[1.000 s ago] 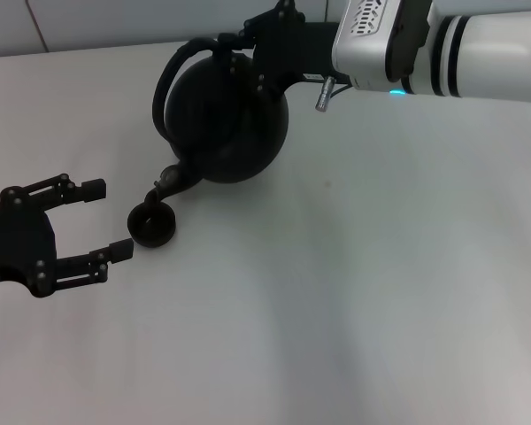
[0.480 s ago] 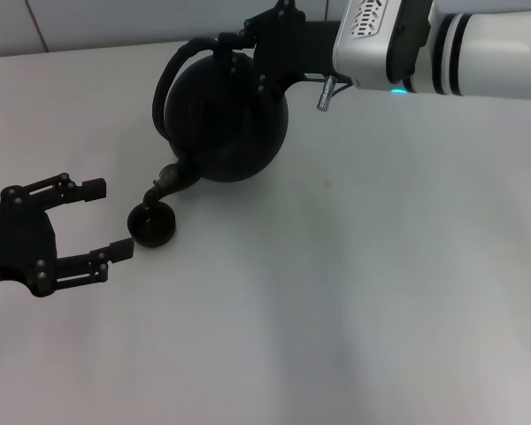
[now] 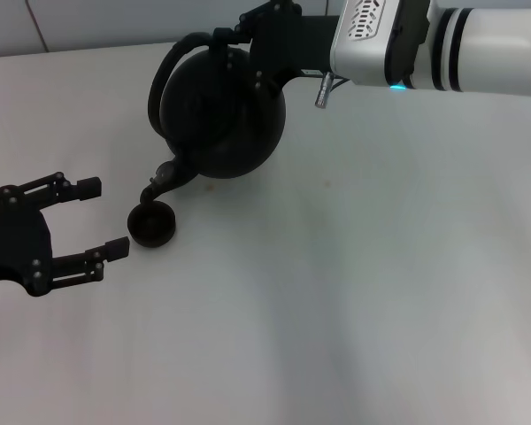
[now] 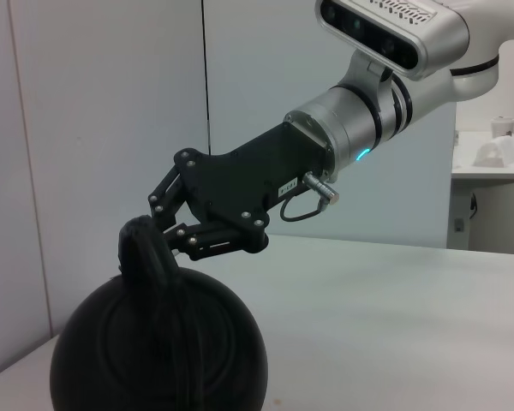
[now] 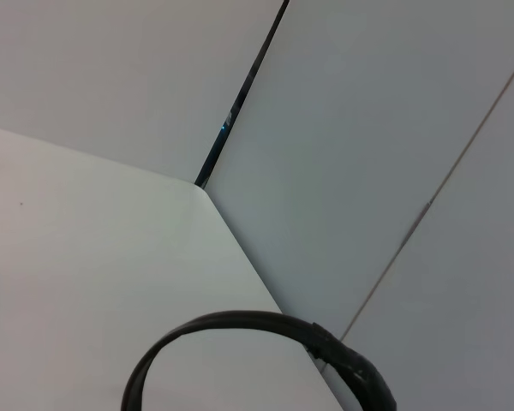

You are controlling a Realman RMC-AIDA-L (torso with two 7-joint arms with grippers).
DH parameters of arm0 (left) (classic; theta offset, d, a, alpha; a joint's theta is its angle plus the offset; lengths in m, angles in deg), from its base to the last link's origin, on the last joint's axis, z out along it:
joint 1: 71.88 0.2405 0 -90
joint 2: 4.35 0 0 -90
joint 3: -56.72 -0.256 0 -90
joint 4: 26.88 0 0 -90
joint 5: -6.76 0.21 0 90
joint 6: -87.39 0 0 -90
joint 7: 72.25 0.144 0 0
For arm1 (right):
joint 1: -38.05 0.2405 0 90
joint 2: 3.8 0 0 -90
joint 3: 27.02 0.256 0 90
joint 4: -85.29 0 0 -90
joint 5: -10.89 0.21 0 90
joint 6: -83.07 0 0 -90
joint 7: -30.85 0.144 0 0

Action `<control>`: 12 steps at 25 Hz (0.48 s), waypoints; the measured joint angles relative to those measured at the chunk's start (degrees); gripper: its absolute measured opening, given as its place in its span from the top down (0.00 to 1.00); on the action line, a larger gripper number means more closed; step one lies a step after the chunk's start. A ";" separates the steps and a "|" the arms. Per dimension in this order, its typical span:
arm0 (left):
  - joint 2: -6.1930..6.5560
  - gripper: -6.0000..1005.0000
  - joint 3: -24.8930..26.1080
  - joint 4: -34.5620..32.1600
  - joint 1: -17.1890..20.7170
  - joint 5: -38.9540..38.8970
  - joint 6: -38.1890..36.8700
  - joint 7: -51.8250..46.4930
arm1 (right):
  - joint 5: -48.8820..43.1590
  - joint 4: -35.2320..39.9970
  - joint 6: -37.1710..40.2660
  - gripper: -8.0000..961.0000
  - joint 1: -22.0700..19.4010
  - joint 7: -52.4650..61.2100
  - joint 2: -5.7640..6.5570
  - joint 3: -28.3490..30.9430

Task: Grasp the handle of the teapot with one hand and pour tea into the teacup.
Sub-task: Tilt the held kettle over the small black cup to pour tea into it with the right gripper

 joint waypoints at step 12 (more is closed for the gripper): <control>0.00 0.20 0.00 0.00 0.00 0.00 0.01 0.67 | -2.92 1.91 -0.24 0.87 -0.53 2.62 -0.04 -0.81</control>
